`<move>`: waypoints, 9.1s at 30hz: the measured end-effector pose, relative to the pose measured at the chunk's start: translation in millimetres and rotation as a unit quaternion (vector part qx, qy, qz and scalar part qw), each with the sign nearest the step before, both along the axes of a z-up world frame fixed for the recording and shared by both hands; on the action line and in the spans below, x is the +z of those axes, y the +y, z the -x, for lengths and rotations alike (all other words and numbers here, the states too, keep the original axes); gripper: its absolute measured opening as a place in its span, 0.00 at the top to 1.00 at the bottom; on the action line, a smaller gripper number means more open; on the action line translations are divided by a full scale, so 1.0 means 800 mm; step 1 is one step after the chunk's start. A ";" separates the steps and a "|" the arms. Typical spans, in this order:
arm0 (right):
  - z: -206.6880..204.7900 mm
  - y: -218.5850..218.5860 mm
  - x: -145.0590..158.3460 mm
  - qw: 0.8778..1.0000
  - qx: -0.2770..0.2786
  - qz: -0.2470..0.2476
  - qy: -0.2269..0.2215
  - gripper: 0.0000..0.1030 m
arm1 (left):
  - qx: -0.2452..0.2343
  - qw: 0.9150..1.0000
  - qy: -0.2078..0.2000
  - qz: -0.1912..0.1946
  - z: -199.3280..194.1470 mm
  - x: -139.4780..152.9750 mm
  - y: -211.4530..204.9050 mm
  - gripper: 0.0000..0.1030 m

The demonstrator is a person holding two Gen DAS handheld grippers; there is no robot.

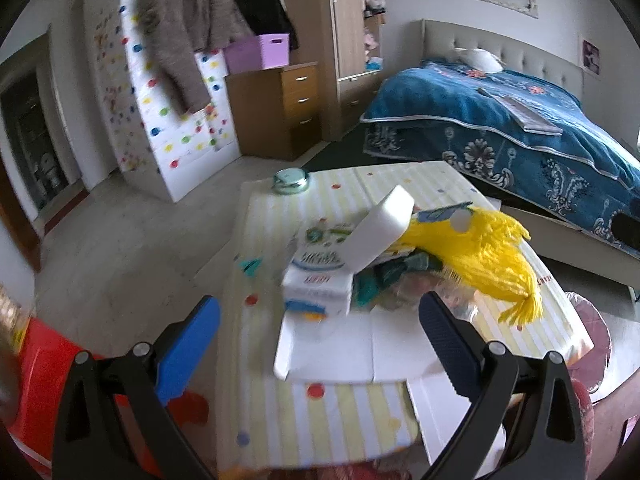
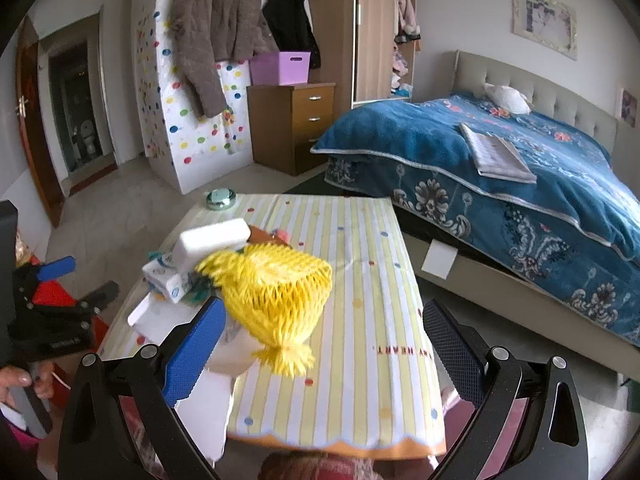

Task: Collect trash
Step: 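Grasp the white sponge with the left tool while the right tool grasps the yellow foam net, then carry the sponge and yellow net with both tools to the pink wastebasket, then open both tools to drop the sponge and net into the wastebasket, then return both tools to the table and approach the milk carton, then grasp the milk carton with the left tool while the right tool grasps the orange cone wrapper, then carry the carton and cone wrapper with both tools to the wastebasket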

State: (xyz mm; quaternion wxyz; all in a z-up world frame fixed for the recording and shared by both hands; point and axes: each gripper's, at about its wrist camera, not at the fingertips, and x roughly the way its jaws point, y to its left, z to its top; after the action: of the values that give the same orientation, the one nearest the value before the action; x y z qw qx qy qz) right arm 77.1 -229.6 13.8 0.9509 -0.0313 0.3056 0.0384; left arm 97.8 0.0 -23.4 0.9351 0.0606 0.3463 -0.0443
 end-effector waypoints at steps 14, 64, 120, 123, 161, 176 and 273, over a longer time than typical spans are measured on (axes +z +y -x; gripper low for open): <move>-0.076 -0.019 -0.010 0.999 -0.037 -0.004 0.011 0.08 | -0.058 0.998 0.013 0.008 -0.081 -0.042 -0.035 0.34; -0.076 0.032 -0.122 0.990 0.086 -0.020 0.114 0.88 | -0.032 0.997 -0.013 0.066 0.008 -0.005 0.015 0.66; 0.160 -0.371 -0.209 0.926 -0.322 -0.090 0.173 0.50 | -0.327 0.941 0.041 0.076 0.073 -0.074 -0.444 0.30; 0.172 -0.362 -0.190 0.928 -0.325 -0.098 0.153 0.50 | -0.317 0.945 0.028 0.076 0.078 -0.059 -0.422 0.29; -0.016 0.004 -0.044 0.998 0.012 -0.033 0.050 0.24 | 0.035 0.998 0.006 0.046 0.004 -0.037 0.041 0.10; -0.074 -0.008 -0.064 0.996 0.000 -0.061 0.058 0.21 | 0.016 0.996 0.086 0.018 -0.094 -0.093 0.030 0.20; 0.099 -0.202 -0.062 0.985 -0.139 -0.102 0.022 0.83 | -0.269 0.959 0.029 0.088 0.077 -0.016 -0.273 0.33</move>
State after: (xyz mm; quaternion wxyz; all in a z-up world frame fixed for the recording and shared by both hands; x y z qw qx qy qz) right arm -1.9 -391.3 -35.7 0.9382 0.1090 0.3225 -0.0622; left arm 36.2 -218.3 -36.5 0.8801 0.0674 0.3386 -0.3259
